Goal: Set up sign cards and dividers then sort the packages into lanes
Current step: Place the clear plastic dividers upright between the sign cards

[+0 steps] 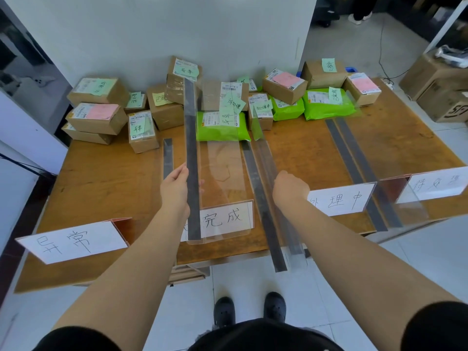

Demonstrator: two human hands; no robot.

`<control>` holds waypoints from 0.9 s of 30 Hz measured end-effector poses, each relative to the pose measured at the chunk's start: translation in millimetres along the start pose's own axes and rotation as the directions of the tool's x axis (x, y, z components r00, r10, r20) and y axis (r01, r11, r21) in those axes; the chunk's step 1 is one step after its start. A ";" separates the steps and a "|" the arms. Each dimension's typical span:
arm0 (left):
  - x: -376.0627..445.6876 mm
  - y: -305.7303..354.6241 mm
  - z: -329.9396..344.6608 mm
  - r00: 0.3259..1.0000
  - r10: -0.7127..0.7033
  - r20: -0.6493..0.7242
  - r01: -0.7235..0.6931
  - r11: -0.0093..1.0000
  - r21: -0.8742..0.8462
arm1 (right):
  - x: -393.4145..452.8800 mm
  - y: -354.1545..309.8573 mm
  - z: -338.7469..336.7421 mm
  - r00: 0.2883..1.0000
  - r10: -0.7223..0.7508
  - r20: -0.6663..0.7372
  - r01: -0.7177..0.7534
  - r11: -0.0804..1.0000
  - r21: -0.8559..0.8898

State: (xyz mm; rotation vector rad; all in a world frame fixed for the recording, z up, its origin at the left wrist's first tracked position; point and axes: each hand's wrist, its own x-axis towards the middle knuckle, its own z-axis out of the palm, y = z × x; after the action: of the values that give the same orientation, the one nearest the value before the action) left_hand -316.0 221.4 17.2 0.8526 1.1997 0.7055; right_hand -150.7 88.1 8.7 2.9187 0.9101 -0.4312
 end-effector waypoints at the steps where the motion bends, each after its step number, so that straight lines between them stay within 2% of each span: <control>1: -0.3 -0.3 0.1 1.000 0.002 0.000 -0.002 1.000 0.004 | 2.8 -0.5 -0.1 1.000 -0.002 0.003 0.002 1.000 -0.003; 15: -7.8 -0.5 12.2 0.999 -0.002 -0.049 0.001 1.000 -0.001 | 23.7 -1.4 5.4 0.999 -0.027 0.029 0.026 0.998 0.059; 17: -10.7 -0.7 13.0 0.999 0.010 -0.043 -0.009 1.000 0.006 | 25.1 -0.2 2.1 0.994 -0.087 -0.064 0.091 0.994 0.057; 19: -13.7 -0.7 13.2 0.999 0.014 -0.047 -0.015 1.000 -0.006 | 25.4 -2.2 -7.9 0.944 -0.231 -0.234 0.258 0.962 0.091; 21: -19.1 1.2 13.1 0.998 0.021 -0.061 -0.023 0.999 -0.035 | 20.7 -12.0 -26.2 0.882 -0.319 -0.345 0.434 0.835 0.337; 22: -22.5 2.7 13.0 0.997 0.027 -0.068 -0.030 0.998 -0.049 | 16.7 -19.5 -37.2 0.883 -0.322 -0.343 0.464 0.711 0.528; 24: -30.0 7.0 13.1 0.996 0.024 -0.087 -0.032 0.996 -0.086 | 7.9 -37.2 -57.8 0.916 -0.339 -0.214 0.353 0.428 0.832; 25: -33.1 8.8 12.4 0.995 0.018 -0.100 -0.029 0.994 -0.108 | 3.5 -46.4 -65.5 0.918 -0.373 -0.132 0.268 0.341 0.901; 27: -39.0 11.6 8.7 0.992 0.022 -0.121 -0.036 0.992 -0.119 | -2.1 -63.0 -73.1 0.891 -0.453 -0.035 0.172 0.265 0.949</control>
State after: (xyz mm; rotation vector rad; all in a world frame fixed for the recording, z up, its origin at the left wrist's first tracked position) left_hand -316.7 193.1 47.6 0.7368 1.2396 0.8542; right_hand -169.8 148.7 81.4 3.3465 1.6498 -1.9620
